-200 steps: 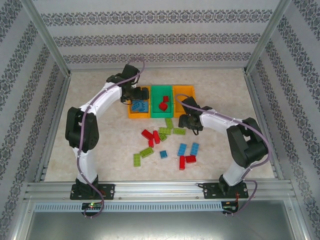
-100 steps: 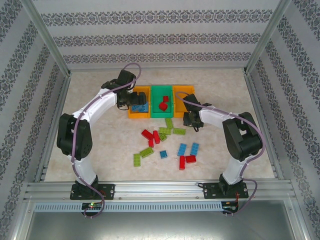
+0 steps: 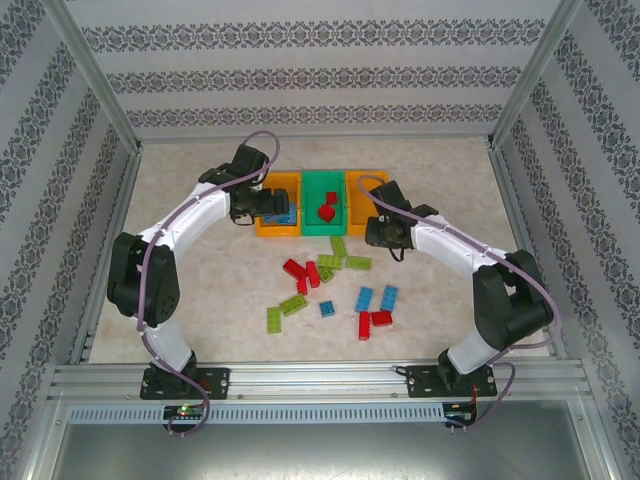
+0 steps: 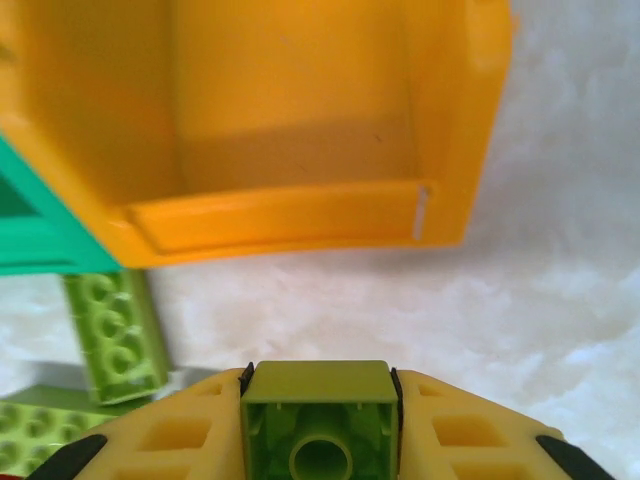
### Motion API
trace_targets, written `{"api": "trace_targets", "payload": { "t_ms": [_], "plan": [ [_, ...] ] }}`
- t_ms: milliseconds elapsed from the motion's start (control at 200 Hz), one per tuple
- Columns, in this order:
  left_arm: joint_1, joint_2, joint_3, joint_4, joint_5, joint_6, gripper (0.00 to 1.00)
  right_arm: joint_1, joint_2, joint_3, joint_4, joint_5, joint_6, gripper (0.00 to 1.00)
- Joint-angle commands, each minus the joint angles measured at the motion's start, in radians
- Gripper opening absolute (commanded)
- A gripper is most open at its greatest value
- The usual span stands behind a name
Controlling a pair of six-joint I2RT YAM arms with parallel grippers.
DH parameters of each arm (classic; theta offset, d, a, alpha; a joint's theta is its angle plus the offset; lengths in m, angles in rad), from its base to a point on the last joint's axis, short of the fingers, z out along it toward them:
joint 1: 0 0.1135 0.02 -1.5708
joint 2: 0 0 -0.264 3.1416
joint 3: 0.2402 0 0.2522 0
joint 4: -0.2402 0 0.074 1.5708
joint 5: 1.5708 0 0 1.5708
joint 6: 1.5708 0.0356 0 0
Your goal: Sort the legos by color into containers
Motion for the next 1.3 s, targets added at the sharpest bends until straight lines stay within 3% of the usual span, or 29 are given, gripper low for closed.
{"api": "trace_targets", "payload": {
  "t_ms": [0, 255, 644, 834, 999, 1124, 1299],
  "plan": [
    [0.013, -0.047, -0.043, 0.014, -0.013, -0.002, 0.94, -0.007, 0.027, 0.089, -0.007, -0.031, -0.021, 0.30],
    [-0.002, -0.112, -0.161, 0.043, 0.010, 0.007, 0.94, -0.035, 0.251, 0.318, -0.034, -0.005, -0.025, 0.31],
    [-0.130, -0.154, -0.248, 0.081, 0.011, 0.021, 0.94, -0.043, 0.373, 0.410, -0.067, 0.022, -0.005, 0.49],
    [-0.198, -0.162, -0.252, 0.067, 0.029, -0.033, 0.94, -0.042, 0.346, 0.406, -0.069, 0.004, -0.001, 0.63],
    [-0.203, -0.170, -0.294, 0.100, 0.023, -0.080, 0.94, -0.016, 0.256, 0.360, -0.077, -0.012, -0.023, 0.71],
    [-0.204, -0.165, -0.301, 0.106, 0.024, -0.084, 0.94, 0.016, 0.146, 0.261, -0.108, 0.013, -0.021, 0.80],
    [-0.209, -0.182, -0.302, 0.108, 0.020, -0.068, 0.95, 0.060, -0.050, 0.062, -0.154, 0.038, 0.040, 0.83]
  ]
}}
